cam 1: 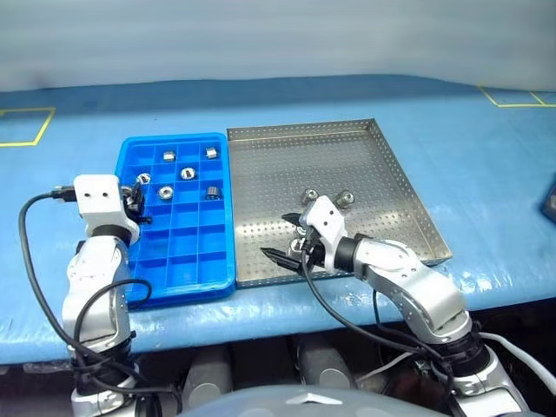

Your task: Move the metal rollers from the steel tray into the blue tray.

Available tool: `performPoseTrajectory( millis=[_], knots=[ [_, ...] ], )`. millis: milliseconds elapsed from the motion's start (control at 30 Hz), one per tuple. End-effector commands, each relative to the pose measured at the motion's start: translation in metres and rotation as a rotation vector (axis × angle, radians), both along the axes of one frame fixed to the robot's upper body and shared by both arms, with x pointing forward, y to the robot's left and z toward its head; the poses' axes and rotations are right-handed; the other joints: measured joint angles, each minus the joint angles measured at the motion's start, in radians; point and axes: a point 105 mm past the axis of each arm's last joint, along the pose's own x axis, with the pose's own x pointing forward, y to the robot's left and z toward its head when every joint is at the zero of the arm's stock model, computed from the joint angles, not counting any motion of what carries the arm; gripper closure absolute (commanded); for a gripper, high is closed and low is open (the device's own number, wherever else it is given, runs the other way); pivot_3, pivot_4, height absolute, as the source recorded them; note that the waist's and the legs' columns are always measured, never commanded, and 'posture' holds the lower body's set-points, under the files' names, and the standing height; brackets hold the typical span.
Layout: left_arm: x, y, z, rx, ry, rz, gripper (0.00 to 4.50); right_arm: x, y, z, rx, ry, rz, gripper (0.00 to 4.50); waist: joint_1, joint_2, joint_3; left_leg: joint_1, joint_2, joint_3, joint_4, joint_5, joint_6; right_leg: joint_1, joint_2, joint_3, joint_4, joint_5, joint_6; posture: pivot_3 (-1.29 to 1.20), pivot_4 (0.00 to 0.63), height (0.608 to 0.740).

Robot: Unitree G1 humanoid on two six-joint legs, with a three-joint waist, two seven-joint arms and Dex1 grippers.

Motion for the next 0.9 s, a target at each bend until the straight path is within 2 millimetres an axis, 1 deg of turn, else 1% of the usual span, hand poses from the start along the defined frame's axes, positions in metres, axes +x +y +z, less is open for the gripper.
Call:
performPoseTrajectory(
  millis=[33,200,300,367,400,467,567,600,700,800,900],
  knots=[
    [-0.004,0.008,-0.005,-0.001,-0.004,0.053,2.79,-0.001,0.012,0.012,0.036,-0.058,0.043,0.00,0.002,0.000,0.000,0.000,0.000,0.000,0.000,0.000,0.000,0.000,0.000,0.000,0.000,0.000,0.000,-0.04,0.150,0.740],
    [-0.006,0.013,-0.029,-0.083,0.062,0.094,2.79,-0.005,0.025,0.013,0.068,-0.064,0.081,0.00,0.003,0.000,0.000,0.000,0.000,0.000,0.000,0.000,0.000,0.000,0.000,0.000,0.000,0.000,0.000,-0.05,0.150,0.740],
    [-0.006,0.012,-0.036,-0.118,0.083,0.090,2.79,-0.007,0.029,0.013,0.073,-0.067,0.097,0.00,0.000,0.000,0.000,0.000,0.000,0.000,0.000,0.000,0.000,0.000,0.000,0.000,0.000,0.000,0.000,-0.06,0.150,0.740],
    [-0.006,0.010,-0.038,-0.151,0.082,0.084,2.06,-0.009,0.030,0.013,0.074,-0.067,0.101,0.00,-0.001,0.000,0.000,0.000,0.000,0.000,0.000,0.000,0.000,0.000,0.000,0.000,0.000,0.000,0.000,-0.06,0.150,0.740],
    [-0.005,0.010,-0.038,-0.154,0.079,0.082,1.81,-0.009,0.030,0.012,0.073,-0.068,0.102,0.00,-0.003,0.000,0.000,0.000,0.000,0.000,0.000,0.000,0.000,0.000,0.000,0.000,0.000,0.000,0.000,-0.06,0.150,0.740],
    [-0.003,0.007,-0.035,-0.160,0.070,0.067,1.13,-0.009,0.029,0.012,0.071,-0.068,0.099,0.00,-0.007,0.000,0.000,0.000,0.000,0.000,0.000,0.000,0.000,0.000,0.000,0.000,0.000,0.000,0.000,-0.07,0.150,0.740],
    [0.000,0.004,-0.027,-0.153,0.047,0.049,0.12,-0.009,0.027,0.012,0.069,-0.069,0.092,0.00,-0.016,0.000,0.000,0.000,0.001,0.000,0.000,0.000,0.000,0.000,0.001,0.000,0.000,0.000,-0.001,-0.07,0.150,0.740],
    [0.003,0.000,-0.020,-0.149,0.022,0.027,0.05,-0.009,0.025,0.012,0.068,-0.071,0.085,0.00,-0.017,0.000,0.000,0.000,0.001,0.000,0.000,0.000,0.000,0.000,0.001,0.000,0.000,0.000,-0.001,-0.08,0.150,0.740],
    [0.011,-0.012,0.002,-0.132,-0.042,-0.055,0.05,-0.008,0.019,0.014,0.070,-0.076,0.061,0.00,-0.017,0.000,0.000,0.000,0.001,0.000,0.000,0.000,0.000,0.000,0.001,0.000,0.000,0.000,-0.001,-0.08,0.150,0.740],
    [0.023,-0.042,0.027,-0.156,-0.100,-0.274,0.05,-0.003,0.003,0.014,0.051,-0.086,-0.004,0.00,-0.015,0.000,0.000,0.000,0.000,0.000,0.000,0.000,0.000,0.000,0.000,0.000,0.000,0.001,-0.001,-0.10,0.150,0.740],
    [0.029,-0.078,0.042,-0.158,-0.091,-0.535,0.05,0.002,-0.016,0.012,0.024,-0.087,-0.083,0.00,-0.018,0.000,0.000,-0.001,0.000,0.001,0.001,0.000,0.000,0.000,0.000,0.000,-0.001,0.001,0.000,-0.12,0.150,0.740]
  ],
)
